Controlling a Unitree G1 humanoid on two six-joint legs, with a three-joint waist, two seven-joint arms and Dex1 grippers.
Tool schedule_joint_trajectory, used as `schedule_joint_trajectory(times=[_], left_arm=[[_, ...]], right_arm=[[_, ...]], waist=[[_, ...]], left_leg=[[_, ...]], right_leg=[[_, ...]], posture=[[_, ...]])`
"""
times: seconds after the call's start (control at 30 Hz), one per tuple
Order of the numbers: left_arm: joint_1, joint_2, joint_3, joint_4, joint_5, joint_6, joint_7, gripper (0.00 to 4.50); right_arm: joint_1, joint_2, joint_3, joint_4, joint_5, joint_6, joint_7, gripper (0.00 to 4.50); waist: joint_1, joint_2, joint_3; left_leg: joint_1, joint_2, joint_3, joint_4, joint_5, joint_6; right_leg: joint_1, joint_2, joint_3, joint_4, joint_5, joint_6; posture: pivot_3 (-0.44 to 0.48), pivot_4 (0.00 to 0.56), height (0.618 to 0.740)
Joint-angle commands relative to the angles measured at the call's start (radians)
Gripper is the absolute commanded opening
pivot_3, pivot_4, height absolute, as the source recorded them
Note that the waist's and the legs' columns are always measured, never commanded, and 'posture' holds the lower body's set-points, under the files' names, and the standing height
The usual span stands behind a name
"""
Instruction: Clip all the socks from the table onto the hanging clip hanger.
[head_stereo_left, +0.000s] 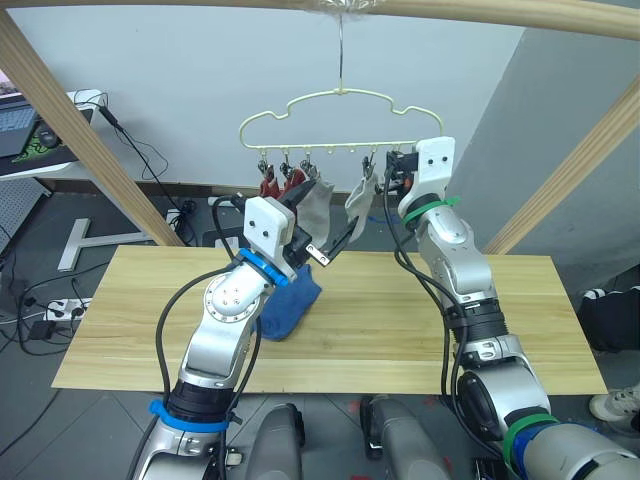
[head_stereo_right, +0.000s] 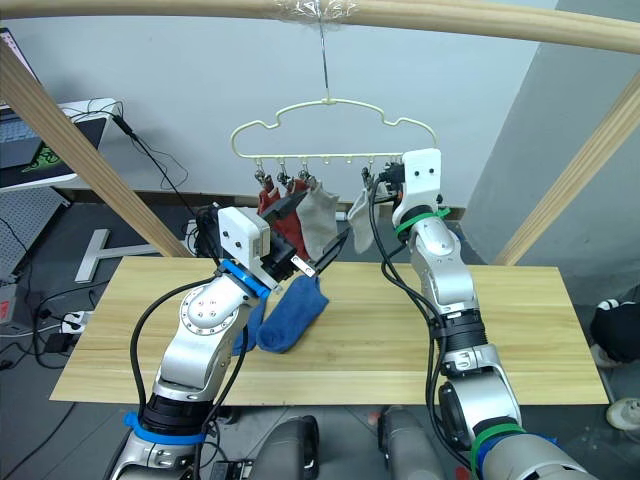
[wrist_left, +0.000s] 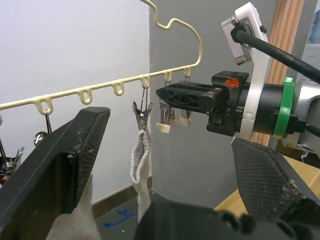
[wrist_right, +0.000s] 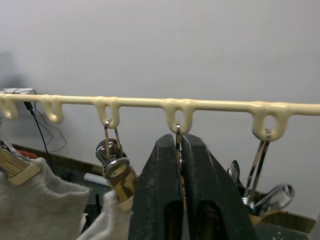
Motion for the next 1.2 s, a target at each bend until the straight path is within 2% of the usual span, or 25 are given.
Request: schedule_joint_trajectory(times=[0.03,0.17,0.33,0.47,0.53,0.67,0.83,1.03,1.13,1.2], left_arm=[[0.003,-0.006,0.002,-0.05,-0.006,-0.007,0.007,4.5],[0.016,-0.007,0.003,-0.051,-0.011,0.011,0.009,4.5],[0.112,-0.006,-0.002,0.02,-0.033,0.149,0.002,4.5],[0.151,0.016,-0.003,0.116,0.007,0.231,0.024,4.5],[0.147,0.035,-0.008,0.165,0.05,0.202,0.041,4.5],[0.086,0.039,-0.017,0.37,0.088,0.196,0.057,4.5],[0.018,0.014,-0.003,0.529,0.083,0.203,0.061,4.5],[0.003,0.008,-0.014,0.596,0.078,0.212,0.02,4.5],[0.013,0.007,-0.01,0.622,0.069,0.22,0.0,4.5],[0.02,0.033,-0.053,0.645,0.117,0.169,-0.019,4.11]], right_arm=[[-0.013,-0.017,-0.027,-0.026,0.016,-0.005,0.01,0.01],[-0.008,-0.038,-0.031,-0.044,0.025,0.017,0.033,0.01],[0.014,-0.096,-0.016,-0.135,0.079,0.185,0.137,0.01],[0.023,-0.124,-0.027,-0.213,0.119,0.293,0.164,0.01],[0.028,-0.131,-0.037,-0.247,0.138,0.341,0.167,0.01],[0.047,-0.159,-0.046,-0.321,0.161,0.426,0.168,0.01],[0.059,-0.16,-0.051,-0.353,0.168,0.473,0.152,0.01],[0.056,-0.161,-0.054,-0.361,0.171,0.491,0.142,0.01],[0.06,-0.165,-0.056,-0.377,0.179,0.515,0.142,0.01],[0.071,-0.177,-0.061,-0.398,0.187,0.541,0.144,0.0]], waist=[[0.0,0.0,0.0],[0.0,0.0,0.0],[-0.001,0.0,0.0],[-0.001,0.0,0.0],[-0.002,0.0,0.0],[-0.001,0.0,0.0],[-0.002,0.0,0.0],[-0.003,0.0,0.0],[-0.003,0.0,0.001],[-0.003,0.0,0.001]], left_leg=[[0.0,0.0,0.0,0.0,0.0,0.0],[0.0,0.0,0.0,0.0,0.0,0.0],[0.0,0.0,0.0,0.0,0.0,0.0],[0.0,0.0,-0.001,0.0,0.0,0.0],[0.0,0.0,-0.001,0.001,0.0,0.0],[0.001,0.0,-0.001,0.001,0.0,0.001],[0.0,0.0,0.0,0.001,0.0,0.001],[0.0,0.0,-0.001,0.0,0.0,0.001],[0.0,0.001,-0.001,0.0,0.0,0.001],[0.0,0.001,0.0,0.0,0.0,0.001]], right_leg=[[0.0,0.0,0.0,0.0,0.0,0.0],[0.0,0.0,0.0,0.0,0.0,0.0],[0.0,0.0,0.0,0.0,0.0,0.0],[0.0,0.0,0.0,0.0,0.0,0.0],[0.0,0.0,-0.001,0.001,-0.001,0.001],[0.0,0.001,-0.001,0.001,-0.001,0.002],[0.0,0.0,0.0,-0.001,-0.001,0.002],[0.0,0.0,-0.001,0.0,-0.001,0.002],[0.0,0.0,-0.001,0.0,-0.002,0.003],[0.0,0.0,0.0,0.0,-0.002,0.003]], posture=[[0.029,0.22,0.74],[0.015,0.227,0.74],[-0.004,0.235,0.74],[-0.033,0.251,0.74],[-0.033,0.251,0.74],[-0.051,0.269,0.74],[-0.069,0.287,0.74],[-0.069,0.287,0.74],[-0.097,0.314,0.74],[-0.107,0.317,0.74]])
